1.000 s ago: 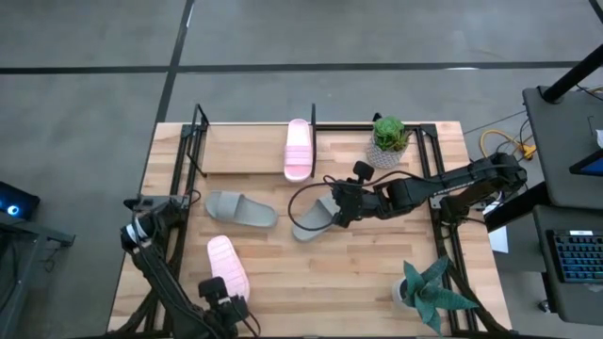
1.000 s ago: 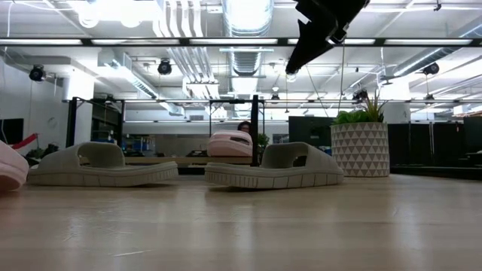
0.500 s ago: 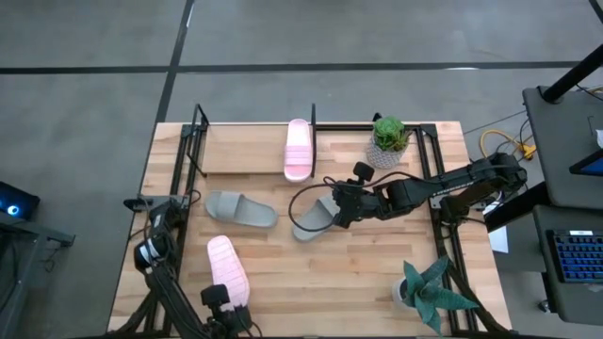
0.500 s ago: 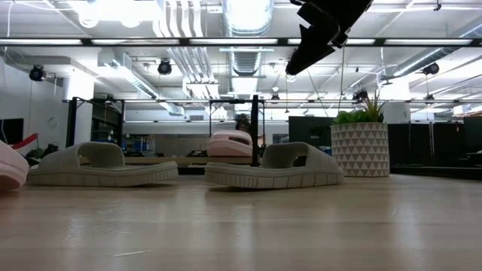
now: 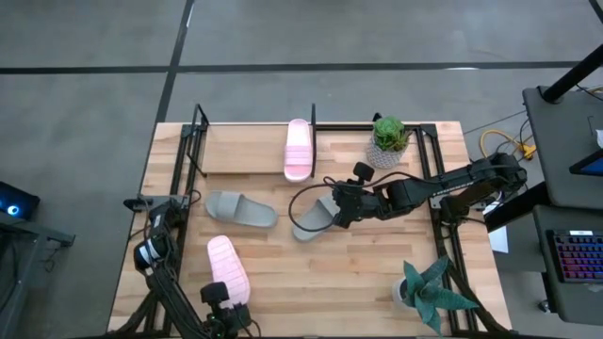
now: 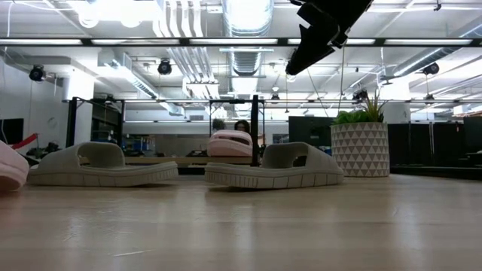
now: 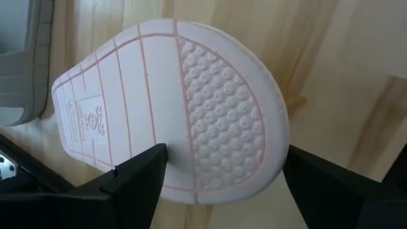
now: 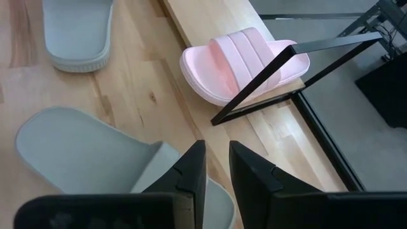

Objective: Pick and place slides into the shelf
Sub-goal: Put the pink slipper on the shelf

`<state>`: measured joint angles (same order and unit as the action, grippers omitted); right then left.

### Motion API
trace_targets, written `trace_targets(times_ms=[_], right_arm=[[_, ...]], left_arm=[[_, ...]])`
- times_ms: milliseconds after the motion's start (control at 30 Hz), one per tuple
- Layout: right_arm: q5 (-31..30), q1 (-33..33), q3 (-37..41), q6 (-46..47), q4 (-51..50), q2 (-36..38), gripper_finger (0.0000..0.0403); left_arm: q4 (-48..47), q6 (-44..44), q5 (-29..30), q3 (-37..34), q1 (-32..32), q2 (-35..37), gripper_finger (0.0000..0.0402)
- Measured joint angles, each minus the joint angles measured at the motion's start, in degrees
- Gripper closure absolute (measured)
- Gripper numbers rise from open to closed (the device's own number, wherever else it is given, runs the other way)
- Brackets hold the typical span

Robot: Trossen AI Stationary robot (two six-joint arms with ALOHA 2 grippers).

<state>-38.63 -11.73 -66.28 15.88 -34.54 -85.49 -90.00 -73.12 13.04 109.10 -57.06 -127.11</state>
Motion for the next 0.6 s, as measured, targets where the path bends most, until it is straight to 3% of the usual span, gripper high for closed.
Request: trace_targets(times_ms=[600], right_arm=[[0.0,0.0,0.0,0.0,0.52,0.0,0.0347]], left_arm=[[0.39,3.49,-0.9,-1.22,0.76,0.26,0.0111]])
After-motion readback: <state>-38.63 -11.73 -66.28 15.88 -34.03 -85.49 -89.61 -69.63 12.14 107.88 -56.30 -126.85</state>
